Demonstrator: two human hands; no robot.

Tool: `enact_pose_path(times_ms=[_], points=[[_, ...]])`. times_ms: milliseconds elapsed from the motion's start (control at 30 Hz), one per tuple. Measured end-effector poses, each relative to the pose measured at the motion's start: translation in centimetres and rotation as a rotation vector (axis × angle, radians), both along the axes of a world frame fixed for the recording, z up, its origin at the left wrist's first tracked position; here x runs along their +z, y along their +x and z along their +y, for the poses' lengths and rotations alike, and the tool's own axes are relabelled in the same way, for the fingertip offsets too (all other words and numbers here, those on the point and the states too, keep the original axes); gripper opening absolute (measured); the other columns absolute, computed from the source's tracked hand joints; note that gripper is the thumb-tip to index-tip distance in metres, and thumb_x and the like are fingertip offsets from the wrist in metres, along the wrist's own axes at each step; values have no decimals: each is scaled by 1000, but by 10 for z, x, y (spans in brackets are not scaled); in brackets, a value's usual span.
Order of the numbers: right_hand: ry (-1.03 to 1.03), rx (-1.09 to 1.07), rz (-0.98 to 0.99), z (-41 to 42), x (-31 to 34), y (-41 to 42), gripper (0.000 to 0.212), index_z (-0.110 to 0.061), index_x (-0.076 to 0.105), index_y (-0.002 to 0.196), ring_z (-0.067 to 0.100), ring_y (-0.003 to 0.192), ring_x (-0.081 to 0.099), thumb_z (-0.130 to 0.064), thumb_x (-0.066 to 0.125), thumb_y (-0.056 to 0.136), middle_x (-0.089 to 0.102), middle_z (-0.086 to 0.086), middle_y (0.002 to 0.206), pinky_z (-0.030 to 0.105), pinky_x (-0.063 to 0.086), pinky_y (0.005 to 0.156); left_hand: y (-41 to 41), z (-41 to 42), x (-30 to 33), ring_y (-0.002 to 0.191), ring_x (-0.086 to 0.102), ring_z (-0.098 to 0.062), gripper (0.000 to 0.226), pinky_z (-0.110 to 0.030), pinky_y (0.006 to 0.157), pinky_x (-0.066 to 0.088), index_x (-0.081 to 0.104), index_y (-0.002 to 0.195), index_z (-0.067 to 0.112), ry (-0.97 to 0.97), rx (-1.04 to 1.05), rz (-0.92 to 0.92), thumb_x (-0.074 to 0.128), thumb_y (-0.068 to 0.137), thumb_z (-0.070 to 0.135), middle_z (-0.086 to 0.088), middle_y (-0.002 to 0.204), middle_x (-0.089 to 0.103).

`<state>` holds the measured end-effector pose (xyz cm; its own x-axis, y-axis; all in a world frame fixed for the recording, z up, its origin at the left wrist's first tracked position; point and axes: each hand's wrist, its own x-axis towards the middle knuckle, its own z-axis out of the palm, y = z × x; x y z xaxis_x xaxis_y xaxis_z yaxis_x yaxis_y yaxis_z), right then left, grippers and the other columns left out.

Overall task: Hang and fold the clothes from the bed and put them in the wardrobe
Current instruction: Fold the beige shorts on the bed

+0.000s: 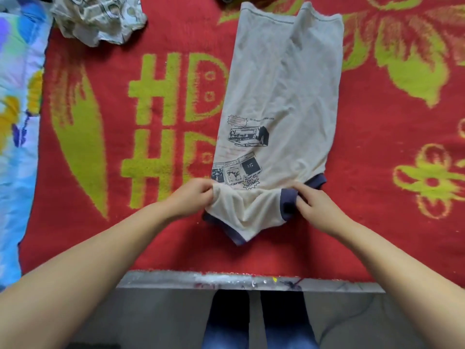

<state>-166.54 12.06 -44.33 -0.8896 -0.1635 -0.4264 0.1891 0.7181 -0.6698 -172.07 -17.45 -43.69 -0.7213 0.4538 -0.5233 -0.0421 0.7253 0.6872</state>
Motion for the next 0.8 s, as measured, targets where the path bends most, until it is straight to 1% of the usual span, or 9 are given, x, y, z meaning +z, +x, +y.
enact_pose_path(times_ms=[33, 100, 200, 300, 400, 567, 667, 733, 800], points=[[-47, -149, -4, 4, 3, -15, 21, -15, 61, 97, 6, 73, 52, -1, 46, 91, 63, -8, 76, 23, 38, 64, -16, 4, 3, 57, 44, -1, 30, -29, 62, 37, 60, 66, 11, 52, 193, -9, 46, 89, 22, 7, 61, 51], [-234, -475, -159, 6, -4, -44, 21, -13, 62, 93, 13, 80, 57, -2, 45, 94, 65, 5, 92, 27, 46, 70, -47, 19, 1, 55, 42, -6, 37, -28, 54, 30, 58, 63, 9, 39, 523, -44, 48, 96, 22, 1, 60, 50], [-554, -849, -524, -1, -17, -71, 20, -6, 62, 106, 21, 72, 58, 3, 53, 91, 63, 12, 93, 22, 52, 48, -66, 52, -18, 70, 62, -26, 39, -26, 50, 41, 64, 103, -3, -14, 850, -304, 45, 100, 31, -19, 88, 63], [-498, -793, -605, 2, -29, -79, 21, 0, 63, 107, 28, 85, 60, 5, 59, 88, 69, 7, 83, 22, 51, 58, -53, 60, -31, 63, 62, -22, 39, -27, 45, 53, 56, 112, 4, 133, 1000, -565, 47, 99, 40, -13, 89, 63], [-167, -490, -409, 6, -29, -68, 2, -9, 65, 90, 21, 97, 54, -8, 63, 91, 63, 3, 87, 16, 45, 70, -39, 46, -32, 60, 64, -21, 44, -27, 50, 54, 61, 95, 8, 184, 935, -605, 48, 96, 50, -9, 79, 65], [-157, -324, -185, 9, -13, -45, 22, -19, 69, 89, 12, 80, 63, -32, 52, 93, 72, -2, 83, 29, 47, 73, -39, 21, -20, 50, 39, -6, 43, -18, 41, 27, 56, 55, 19, 166, 529, -321, 54, 97, 30, 8, 52, 48], [-57, -446, -202, 7, -14, -55, 29, -15, 65, 72, 22, 77, 61, -20, 45, 93, 68, 4, 72, 20, 44, 63, -48, 17, -23, 65, 49, -11, 33, -19, 49, 38, 67, 73, 7, 116, 519, -304, 54, 97, 24, -2, 70, 60], [-174, -739, -383, 0, -24, -67, 25, -4, 63, 104, 31, 85, 64, -20, 45, 99, 67, 14, 91, 22, 51, 64, -53, 26, -31, 73, 60, -20, 41, -27, 60, 46, 68, 84, 2, -8, 651, -321, 50, 98, 34, -12, 84, 66], [-321, -1012, -599, -6, -25, -77, 29, -10, 57, 116, 26, 87, 63, -31, 46, 100, 64, 6, 94, 19, 49, 58, -54, 36, -41, 92, 65, -31, 54, -35, 74, 47, 67, 101, -5, -199, 707, -274, 46, 97, 45, -20, 101, 68]])
